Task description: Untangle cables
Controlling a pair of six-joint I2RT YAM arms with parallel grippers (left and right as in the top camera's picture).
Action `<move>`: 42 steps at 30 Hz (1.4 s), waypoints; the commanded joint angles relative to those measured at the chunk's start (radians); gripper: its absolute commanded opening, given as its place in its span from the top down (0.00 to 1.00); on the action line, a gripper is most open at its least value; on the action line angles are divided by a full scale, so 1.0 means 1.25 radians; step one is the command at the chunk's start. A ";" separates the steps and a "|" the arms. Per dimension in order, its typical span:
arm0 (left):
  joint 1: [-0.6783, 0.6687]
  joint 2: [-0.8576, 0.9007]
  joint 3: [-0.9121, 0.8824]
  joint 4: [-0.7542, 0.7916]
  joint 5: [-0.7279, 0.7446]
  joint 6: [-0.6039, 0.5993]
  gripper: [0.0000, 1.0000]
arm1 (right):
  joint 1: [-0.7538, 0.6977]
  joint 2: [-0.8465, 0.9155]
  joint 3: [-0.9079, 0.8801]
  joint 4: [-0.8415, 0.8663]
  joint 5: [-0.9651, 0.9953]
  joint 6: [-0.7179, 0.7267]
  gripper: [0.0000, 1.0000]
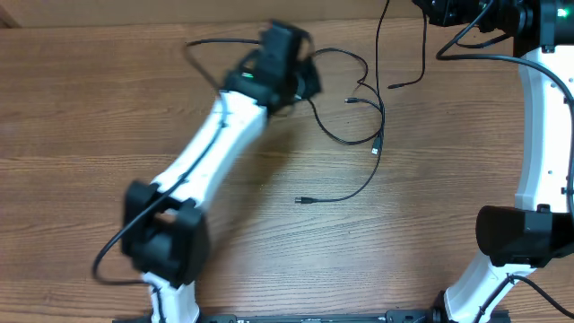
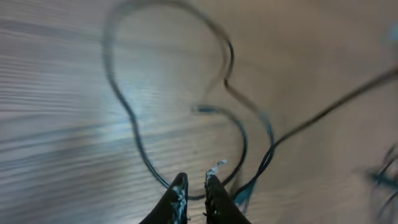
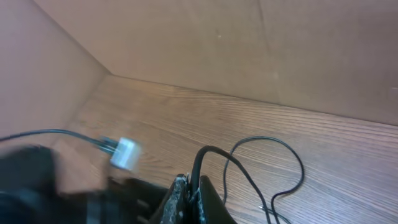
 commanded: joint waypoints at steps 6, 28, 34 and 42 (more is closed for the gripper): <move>-0.064 0.177 0.000 0.196 0.083 0.153 0.86 | 0.004 -0.015 0.013 -0.003 -0.086 0.002 0.96; -0.068 0.287 0.000 0.393 0.172 0.176 0.96 | 0.020 -0.031 0.016 0.109 -0.495 0.087 0.96; -0.048 0.287 0.000 0.569 0.193 0.116 0.96 | -0.015 -0.039 0.016 0.154 -0.503 0.089 0.96; 0.074 0.287 0.000 0.840 0.136 -0.214 0.96 | -0.037 -0.054 0.016 0.129 -0.505 0.089 0.96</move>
